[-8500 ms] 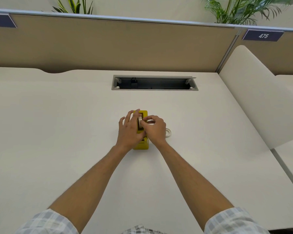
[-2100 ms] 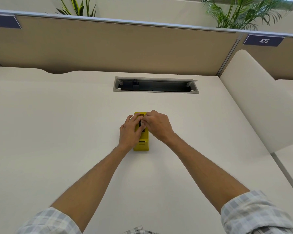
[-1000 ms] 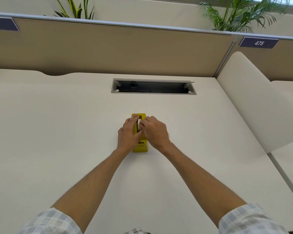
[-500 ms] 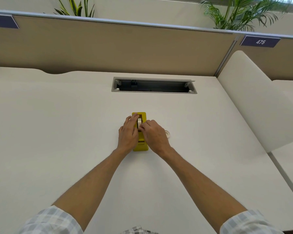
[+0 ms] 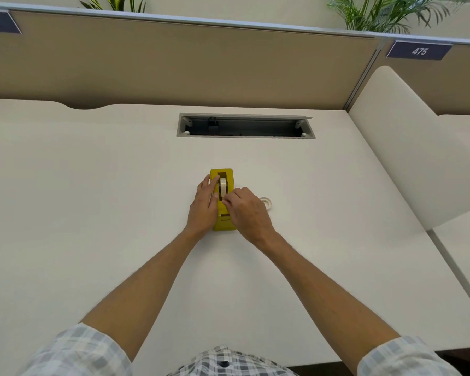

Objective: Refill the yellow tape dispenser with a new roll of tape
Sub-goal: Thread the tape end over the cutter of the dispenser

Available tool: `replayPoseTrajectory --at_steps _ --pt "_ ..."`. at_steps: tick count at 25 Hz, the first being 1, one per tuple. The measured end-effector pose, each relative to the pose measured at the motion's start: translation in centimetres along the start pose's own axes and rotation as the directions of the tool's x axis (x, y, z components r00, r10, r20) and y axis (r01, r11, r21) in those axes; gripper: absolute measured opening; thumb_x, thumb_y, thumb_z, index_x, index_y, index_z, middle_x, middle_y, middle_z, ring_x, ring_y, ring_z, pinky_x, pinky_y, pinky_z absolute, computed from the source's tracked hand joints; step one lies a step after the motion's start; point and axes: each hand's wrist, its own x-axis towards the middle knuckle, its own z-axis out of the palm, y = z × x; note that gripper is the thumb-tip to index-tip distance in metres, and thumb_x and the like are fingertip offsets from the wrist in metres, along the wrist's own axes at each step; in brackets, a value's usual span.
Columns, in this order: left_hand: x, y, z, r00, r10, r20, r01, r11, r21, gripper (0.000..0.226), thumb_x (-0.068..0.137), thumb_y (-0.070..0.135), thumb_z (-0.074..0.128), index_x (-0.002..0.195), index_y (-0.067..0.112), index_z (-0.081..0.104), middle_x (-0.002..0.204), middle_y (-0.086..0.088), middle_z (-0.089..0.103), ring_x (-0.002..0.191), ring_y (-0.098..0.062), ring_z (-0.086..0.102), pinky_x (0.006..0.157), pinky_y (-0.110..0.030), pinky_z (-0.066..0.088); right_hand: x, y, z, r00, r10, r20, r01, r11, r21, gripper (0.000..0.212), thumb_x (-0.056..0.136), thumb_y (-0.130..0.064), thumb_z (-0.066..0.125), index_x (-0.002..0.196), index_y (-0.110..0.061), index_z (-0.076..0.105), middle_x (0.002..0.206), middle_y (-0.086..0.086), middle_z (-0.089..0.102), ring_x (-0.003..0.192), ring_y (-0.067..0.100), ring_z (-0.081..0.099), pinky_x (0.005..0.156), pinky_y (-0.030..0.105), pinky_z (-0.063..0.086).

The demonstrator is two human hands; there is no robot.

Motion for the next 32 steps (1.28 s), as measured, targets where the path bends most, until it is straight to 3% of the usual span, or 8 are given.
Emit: replayPoseTrajectory --at_steps 7,18,32 --pt "-0.4 -0.2 -0.3 1.0 0.003 0.003 -0.003 0.999 -0.04 0.045 0.106 0.025 0.032 0.15 0.031 0.03 0.161 0.002 0.023 0.149 -0.019 0.02 0.119 -0.05 0.023 -1.0 -0.4 -0.5 0.994 -0.086 -0.06 0.08 0.991 -0.104 0.011 0.081 0.003 0.073 0.075 -0.005 0.068 0.071 0.009 0.066 0.065 0.026 0.06 0.052 0.035 0.051" --pt "-0.7 0.0 -0.3 1.0 -0.008 -0.018 0.007 1.0 -0.027 0.044 0.105 0.027 0.034 0.149 0.029 0.033 0.159 -0.001 0.028 0.147 -0.021 0.025 0.12 -0.046 0.024 -3.0 -0.2 -0.3 0.993 -0.119 -0.023 0.114 0.981 -0.156 0.011 0.08 0.004 0.071 0.079 -0.006 0.069 0.075 0.008 0.067 0.069 0.025 0.058 0.056 0.035 0.051" --pt "-0.6 -0.5 0.0 1.0 -0.001 -0.015 0.001 1.0 0.0 0.045 0.105 0.029 0.033 0.15 0.031 0.031 0.159 -0.001 0.028 0.147 -0.021 0.024 0.119 -0.048 0.024 -4.3 -0.3 0.4 0.984 -0.147 -0.102 0.126 0.974 -0.188 0.013 0.089 -0.012 0.068 0.076 -0.009 0.068 0.071 0.005 0.066 0.064 0.023 0.058 0.051 0.035 0.049"
